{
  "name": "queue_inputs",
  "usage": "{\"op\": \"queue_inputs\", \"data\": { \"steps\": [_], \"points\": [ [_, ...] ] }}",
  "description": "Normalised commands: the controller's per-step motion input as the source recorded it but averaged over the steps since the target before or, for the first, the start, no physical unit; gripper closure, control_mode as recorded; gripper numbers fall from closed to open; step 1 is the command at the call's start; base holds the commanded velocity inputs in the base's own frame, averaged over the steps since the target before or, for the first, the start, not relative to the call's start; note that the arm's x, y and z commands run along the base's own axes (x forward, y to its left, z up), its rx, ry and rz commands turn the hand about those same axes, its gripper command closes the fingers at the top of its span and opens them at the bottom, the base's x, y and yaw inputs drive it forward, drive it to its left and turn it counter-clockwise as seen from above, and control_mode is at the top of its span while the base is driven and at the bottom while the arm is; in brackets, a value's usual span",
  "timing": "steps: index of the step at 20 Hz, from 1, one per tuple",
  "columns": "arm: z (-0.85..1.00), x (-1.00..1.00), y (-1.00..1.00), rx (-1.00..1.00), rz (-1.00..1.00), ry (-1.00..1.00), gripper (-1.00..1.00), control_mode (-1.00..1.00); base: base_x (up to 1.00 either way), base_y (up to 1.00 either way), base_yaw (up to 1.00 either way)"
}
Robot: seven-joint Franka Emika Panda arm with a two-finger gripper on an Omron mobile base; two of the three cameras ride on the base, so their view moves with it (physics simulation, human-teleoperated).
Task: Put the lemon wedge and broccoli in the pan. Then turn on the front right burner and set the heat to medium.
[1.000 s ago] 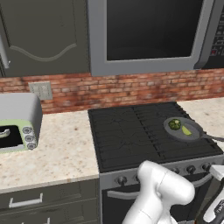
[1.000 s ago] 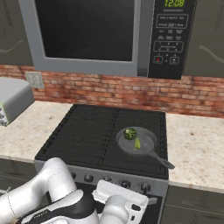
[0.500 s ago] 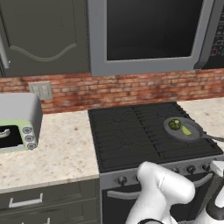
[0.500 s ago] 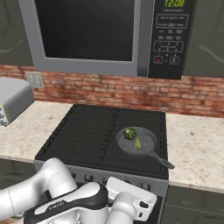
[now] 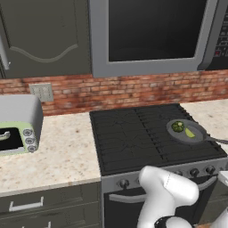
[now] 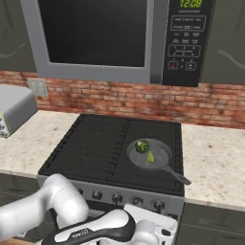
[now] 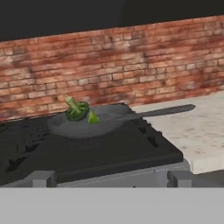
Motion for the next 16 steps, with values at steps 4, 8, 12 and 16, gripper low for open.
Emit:
{"op": "queue_inputs", "data": {
  "steps": [4,8,12,16],
  "points": [
    [-0.40,0.00,-0.01,-0.03,0.14,0.04,-1.00,-1.00,0.00,0.00,0.00],
    [-0.18,0.00,-0.01,-0.01,0.16,0.01,-1.00,-1.00,0.00,0.00,0.00],
    [-0.01,0.00,-0.04,0.00,0.12,0.00,-1.00,-1.00,0.00,0.00,0.00],
    [-0.17,0.04,-0.06,0.00,0.11,0.01,-1.00,-1.00,0.00,0.00,0.00]
  ]
}}
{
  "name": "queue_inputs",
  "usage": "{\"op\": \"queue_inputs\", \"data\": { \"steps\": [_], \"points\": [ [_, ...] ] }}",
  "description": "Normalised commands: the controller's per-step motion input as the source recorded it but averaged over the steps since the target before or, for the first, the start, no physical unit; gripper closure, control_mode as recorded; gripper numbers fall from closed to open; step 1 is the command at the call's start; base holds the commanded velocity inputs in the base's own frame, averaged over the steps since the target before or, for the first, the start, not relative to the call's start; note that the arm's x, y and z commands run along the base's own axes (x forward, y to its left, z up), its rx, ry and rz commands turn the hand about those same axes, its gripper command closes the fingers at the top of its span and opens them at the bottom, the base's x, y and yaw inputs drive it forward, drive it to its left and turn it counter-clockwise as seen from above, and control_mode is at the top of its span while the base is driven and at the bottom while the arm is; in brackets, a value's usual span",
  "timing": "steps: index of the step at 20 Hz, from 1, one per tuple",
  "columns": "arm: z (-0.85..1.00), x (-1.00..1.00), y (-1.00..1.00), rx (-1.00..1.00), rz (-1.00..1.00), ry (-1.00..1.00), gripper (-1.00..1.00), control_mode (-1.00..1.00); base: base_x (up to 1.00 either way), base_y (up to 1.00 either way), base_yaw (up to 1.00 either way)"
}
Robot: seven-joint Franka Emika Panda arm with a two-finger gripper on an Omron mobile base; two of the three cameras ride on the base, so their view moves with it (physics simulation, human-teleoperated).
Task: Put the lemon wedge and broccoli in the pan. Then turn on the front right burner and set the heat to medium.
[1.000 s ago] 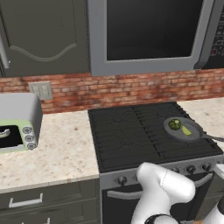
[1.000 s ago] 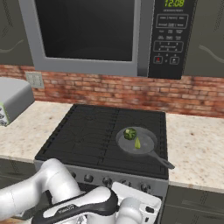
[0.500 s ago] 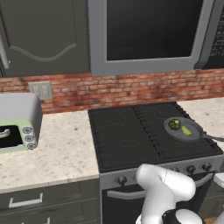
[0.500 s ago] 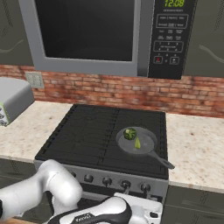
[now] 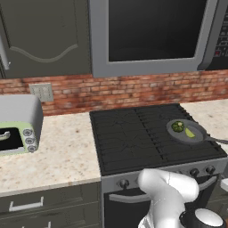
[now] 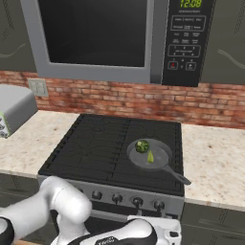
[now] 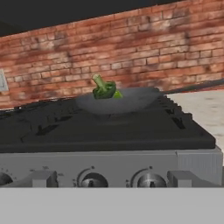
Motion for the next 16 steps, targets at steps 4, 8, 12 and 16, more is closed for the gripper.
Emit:
{"op": "queue_inputs", "data": {
  "steps": [4,8,12,16],
  "points": [
    [-0.23,0.00,-0.06,0.00,0.04,0.04,-1.00,-1.00,0.00,0.00,0.00],
    [-0.34,0.06,0.00,-0.01,0.00,0.08,-1.00,-1.00,0.00,0.00,0.00],
    [-0.24,0.11,0.00,0.00,0.00,0.06,-1.00,-1.00,0.00,0.00,0.00],
    [-0.03,0.19,0.00,0.00,-0.01,0.00,-1.00,-1.00,0.00,0.00,0.00]
  ]
}}
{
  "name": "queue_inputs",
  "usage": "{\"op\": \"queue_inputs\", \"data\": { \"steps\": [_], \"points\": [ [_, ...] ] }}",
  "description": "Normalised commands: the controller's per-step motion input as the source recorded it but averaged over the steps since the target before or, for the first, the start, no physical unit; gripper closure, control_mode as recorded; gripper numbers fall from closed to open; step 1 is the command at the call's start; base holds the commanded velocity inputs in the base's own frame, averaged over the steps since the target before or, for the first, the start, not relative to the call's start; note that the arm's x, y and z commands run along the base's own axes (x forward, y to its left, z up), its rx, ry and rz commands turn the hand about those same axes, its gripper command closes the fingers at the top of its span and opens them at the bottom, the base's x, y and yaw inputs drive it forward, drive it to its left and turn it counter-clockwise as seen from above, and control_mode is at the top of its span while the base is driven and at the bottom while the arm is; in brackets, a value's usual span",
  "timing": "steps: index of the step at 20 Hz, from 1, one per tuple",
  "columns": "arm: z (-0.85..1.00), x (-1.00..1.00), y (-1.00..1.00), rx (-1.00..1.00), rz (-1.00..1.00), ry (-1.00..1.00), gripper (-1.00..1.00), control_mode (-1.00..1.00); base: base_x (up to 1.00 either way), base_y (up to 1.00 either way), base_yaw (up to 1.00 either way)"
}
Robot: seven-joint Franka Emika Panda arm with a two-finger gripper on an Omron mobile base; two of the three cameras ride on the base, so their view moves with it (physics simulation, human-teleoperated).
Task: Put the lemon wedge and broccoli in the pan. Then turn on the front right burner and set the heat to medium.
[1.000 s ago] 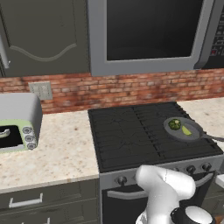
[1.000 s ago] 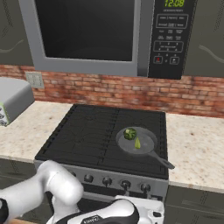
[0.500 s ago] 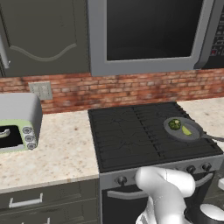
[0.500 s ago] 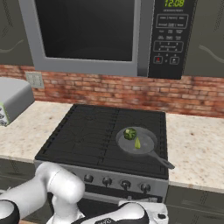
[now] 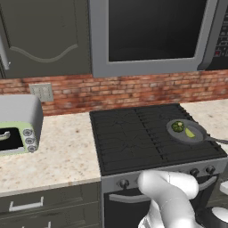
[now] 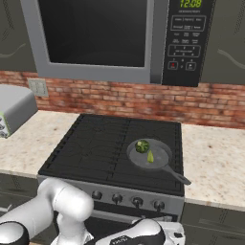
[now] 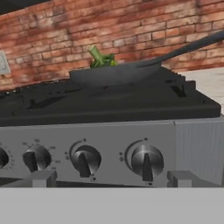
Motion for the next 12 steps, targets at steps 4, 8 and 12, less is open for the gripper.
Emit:
{"op": "queue_inputs", "data": {
  "steps": [4,8,12],
  "points": [
    [0.00,0.33,0.00,0.00,-0.04,0.00,-1.00,-1.00,0.00,0.00,0.00],
    [-0.04,0.32,0.00,0.00,-0.06,0.00,-1.00,-1.00,0.00,0.00,0.00],
    [-0.18,0.16,0.00,0.00,-0.04,0.00,-1.00,-1.00,0.00,0.00,0.00]
  ]
}}
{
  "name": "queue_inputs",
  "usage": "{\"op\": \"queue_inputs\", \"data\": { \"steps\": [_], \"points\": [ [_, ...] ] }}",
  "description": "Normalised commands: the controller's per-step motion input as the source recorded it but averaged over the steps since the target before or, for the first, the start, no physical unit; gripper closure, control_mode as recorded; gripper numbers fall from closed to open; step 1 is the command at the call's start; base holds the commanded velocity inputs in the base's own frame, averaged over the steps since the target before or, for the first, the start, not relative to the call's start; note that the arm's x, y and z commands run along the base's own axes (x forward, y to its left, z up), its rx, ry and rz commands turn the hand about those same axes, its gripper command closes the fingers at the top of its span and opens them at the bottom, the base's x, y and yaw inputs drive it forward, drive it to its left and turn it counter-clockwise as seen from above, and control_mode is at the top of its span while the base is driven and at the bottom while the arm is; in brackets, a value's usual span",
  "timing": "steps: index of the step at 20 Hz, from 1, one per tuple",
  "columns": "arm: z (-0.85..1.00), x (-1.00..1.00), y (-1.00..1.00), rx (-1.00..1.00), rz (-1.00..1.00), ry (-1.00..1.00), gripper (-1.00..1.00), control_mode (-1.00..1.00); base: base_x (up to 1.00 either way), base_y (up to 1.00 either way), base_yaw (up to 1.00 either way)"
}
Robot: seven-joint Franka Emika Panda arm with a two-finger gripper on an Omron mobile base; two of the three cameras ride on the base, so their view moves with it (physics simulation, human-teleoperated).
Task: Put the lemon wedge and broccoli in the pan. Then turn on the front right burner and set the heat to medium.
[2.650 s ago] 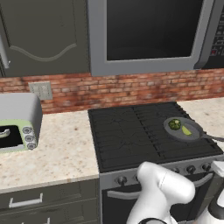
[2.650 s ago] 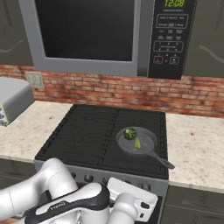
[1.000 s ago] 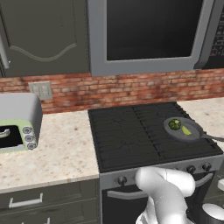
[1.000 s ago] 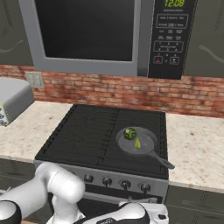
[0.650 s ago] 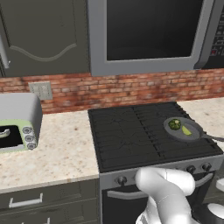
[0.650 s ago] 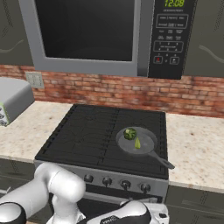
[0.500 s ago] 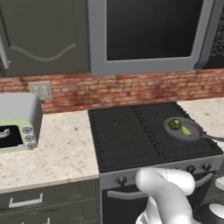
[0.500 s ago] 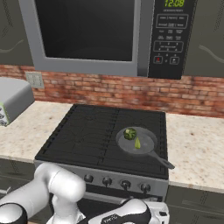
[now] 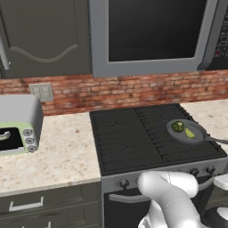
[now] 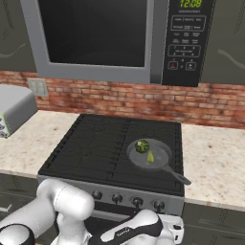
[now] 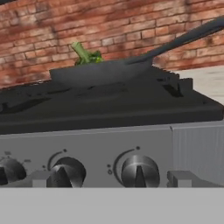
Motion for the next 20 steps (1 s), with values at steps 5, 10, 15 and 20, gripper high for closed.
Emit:
{"op": "queue_inputs", "data": {
  "steps": [5,10,15,20],
  "points": [
    [-0.30,0.16,0.00,0.00,-0.02,0.00,-1.00,-1.00,0.00,0.00,0.00],
    [-0.32,0.12,-0.01,0.00,0.00,0.00,-1.00,-1.00,0.00,0.00,0.00],
    [-0.20,0.06,-0.05,0.00,0.00,0.00,-1.00,-1.00,0.00,0.00,0.00],
    [0.00,0.06,-0.08,0.00,0.00,0.00,-1.00,-1.00,0.00,0.00,0.00]
  ]
}}
